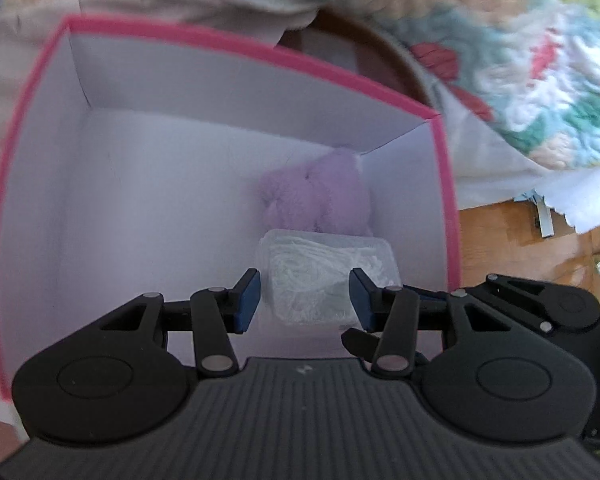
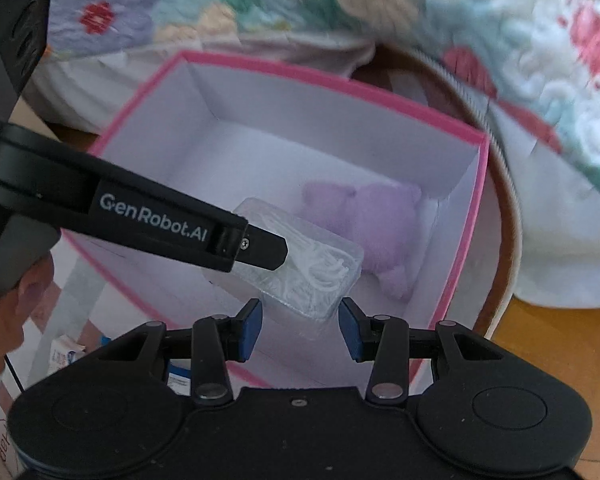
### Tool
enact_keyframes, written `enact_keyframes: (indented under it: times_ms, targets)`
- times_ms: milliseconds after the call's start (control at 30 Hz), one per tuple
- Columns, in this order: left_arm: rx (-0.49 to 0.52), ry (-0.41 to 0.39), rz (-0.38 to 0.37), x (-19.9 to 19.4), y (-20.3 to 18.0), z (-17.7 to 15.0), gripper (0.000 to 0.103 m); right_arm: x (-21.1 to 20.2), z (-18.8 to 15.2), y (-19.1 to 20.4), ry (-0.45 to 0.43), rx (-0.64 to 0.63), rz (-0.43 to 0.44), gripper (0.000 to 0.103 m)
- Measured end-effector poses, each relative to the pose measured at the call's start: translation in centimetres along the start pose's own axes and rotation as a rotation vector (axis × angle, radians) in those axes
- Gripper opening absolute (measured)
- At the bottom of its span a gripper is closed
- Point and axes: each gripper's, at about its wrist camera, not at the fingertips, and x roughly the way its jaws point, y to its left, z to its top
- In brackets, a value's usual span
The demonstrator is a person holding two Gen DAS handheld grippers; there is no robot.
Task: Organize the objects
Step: 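Lower the floss-pick box into the pink box beside the plush toy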
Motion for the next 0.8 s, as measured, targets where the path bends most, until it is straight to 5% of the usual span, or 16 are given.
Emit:
enact_keyframes:
  times_ms: [300, 800]
  targets:
    - [-0.065, 0.005, -0.037, 2.2, 2.3, 0.4, 0.041, 2.3, 0.6, 0.4, 0.064, -0.045, -0.04, 0.044]
    - [-0.089, 0.007, 0.032, 4.3, 2.8, 0.9, 0.036, 4.9, 0.2, 1.3, 0.138, -0.046, -0.111, 0.036]
